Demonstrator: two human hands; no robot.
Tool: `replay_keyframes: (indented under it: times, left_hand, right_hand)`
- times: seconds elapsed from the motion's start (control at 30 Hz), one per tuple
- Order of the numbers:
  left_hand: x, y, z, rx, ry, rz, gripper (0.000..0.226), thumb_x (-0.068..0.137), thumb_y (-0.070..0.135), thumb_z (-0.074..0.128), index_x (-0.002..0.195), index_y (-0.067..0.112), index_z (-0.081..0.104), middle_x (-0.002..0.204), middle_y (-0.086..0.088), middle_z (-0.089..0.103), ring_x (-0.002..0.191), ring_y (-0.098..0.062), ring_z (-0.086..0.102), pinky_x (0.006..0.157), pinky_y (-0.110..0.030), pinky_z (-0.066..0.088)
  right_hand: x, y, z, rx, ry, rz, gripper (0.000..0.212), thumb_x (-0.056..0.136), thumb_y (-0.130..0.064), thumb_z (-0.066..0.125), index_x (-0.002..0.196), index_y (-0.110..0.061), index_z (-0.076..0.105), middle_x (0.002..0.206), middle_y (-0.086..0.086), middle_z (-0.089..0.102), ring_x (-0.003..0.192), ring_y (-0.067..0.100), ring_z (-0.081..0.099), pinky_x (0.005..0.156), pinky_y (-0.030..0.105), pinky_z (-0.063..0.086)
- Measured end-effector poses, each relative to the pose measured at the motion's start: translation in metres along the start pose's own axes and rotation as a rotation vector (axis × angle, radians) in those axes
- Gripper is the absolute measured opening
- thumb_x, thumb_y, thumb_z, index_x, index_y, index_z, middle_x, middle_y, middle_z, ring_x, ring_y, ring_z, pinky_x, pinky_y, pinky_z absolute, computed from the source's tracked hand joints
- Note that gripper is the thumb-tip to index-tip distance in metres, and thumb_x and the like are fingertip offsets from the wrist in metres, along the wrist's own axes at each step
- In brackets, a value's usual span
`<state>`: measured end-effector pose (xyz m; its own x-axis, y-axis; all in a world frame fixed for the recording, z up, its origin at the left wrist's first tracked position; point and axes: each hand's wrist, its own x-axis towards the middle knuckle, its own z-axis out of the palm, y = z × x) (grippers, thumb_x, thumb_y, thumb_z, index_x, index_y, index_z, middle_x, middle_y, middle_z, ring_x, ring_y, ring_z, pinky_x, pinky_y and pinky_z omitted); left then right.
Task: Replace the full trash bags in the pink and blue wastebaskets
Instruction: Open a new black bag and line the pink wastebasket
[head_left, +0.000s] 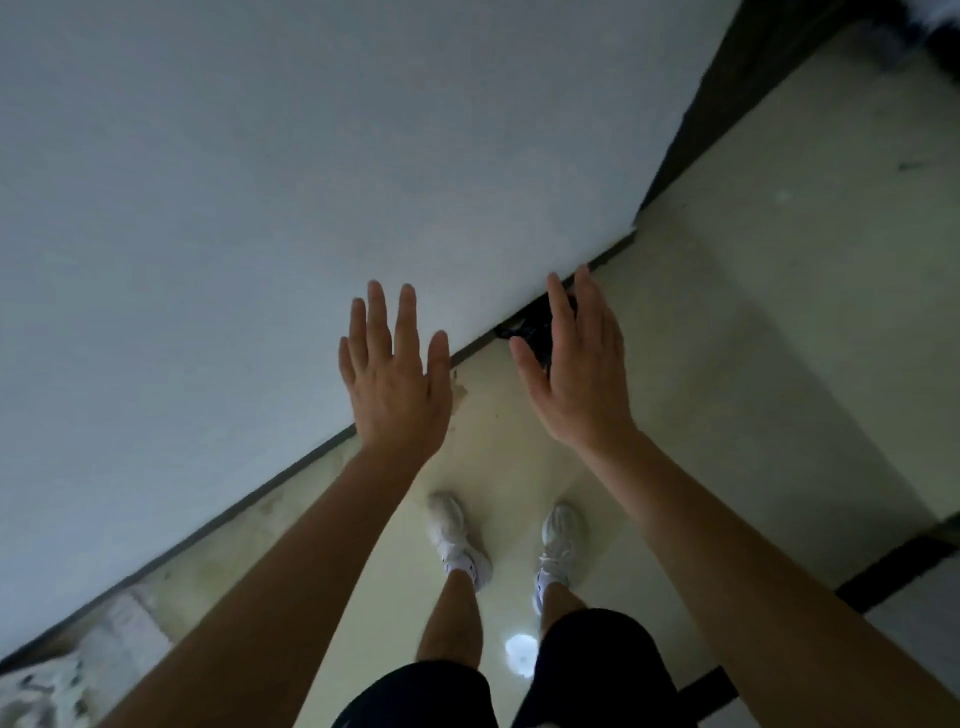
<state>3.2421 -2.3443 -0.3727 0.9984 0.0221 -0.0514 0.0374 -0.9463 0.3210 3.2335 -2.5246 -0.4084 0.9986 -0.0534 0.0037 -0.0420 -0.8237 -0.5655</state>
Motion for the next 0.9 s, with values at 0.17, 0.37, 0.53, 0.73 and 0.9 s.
replay_keyframes:
  times: [0.17,0.37,0.53,0.73,0.9]
  left_hand:
    - [-0.058,-0.024,-0.106,0.005,0.209,-0.112,0.057,0.105,0.046,0.026,0.156,0.023,0.017,0.165,-0.007,0.007,0.152,-0.025,0.001,0.121,-0.053,0.01]
    - [-0.156,-0.098,-0.239,0.062,0.452,-0.354,0.059,0.103,0.048,0.026,0.155,0.02,0.021,0.165,-0.009,0.011,0.152,-0.028,0.003,0.12,-0.055,0.013]
    - [-0.281,-0.184,-0.341,0.164,0.665,-0.538,0.058,0.104,0.045,0.03,0.155,0.019,0.022,0.164,-0.011,0.012,0.152,-0.029,0.004,0.12,-0.055,0.012]
    - [-0.496,-0.288,-0.408,0.304,0.751,-0.785,0.06,0.103,0.049,0.026,0.155,0.02,0.023,0.165,-0.01,0.01,0.152,-0.028,0.003,0.12,-0.057,0.011]
    - [-0.668,-0.356,-0.456,0.409,0.821,-0.986,0.063,0.101,0.052,0.024,0.154,0.019,0.025,0.164,-0.01,0.012,0.152,-0.028,0.004,0.12,-0.054,0.008]
  right_hand:
    - [0.004,-0.102,-0.056,0.027,-0.022,-0.298,0.073,0.103,-0.052,0.041,0.16,-0.015,0.013,0.168,0.015,0.006,0.155,0.031,0.008,0.124,0.047,0.014]
    - [-0.028,-0.25,-0.08,0.054,-0.079,-0.682,0.071,0.104,-0.051,0.038,0.16,-0.014,0.014,0.168,0.016,0.004,0.154,0.031,0.009,0.124,0.047,0.017]
    - [-0.104,-0.394,-0.065,0.126,-0.095,-0.975,0.07,0.103,-0.048,0.041,0.159,-0.013,0.018,0.167,0.019,0.006,0.153,0.034,0.013,0.122,0.05,0.02]
    - [-0.249,-0.553,-0.015,0.208,-0.139,-1.243,0.069,0.102,-0.045,0.044,0.159,-0.014,0.018,0.166,0.02,0.007,0.153,0.035,0.013,0.122,0.051,0.018]
    - [-0.387,-0.668,0.036,0.258,-0.204,-1.453,0.069,0.101,-0.045,0.044,0.159,-0.015,0.018,0.166,0.019,0.007,0.153,0.034,0.013,0.122,0.053,0.019]
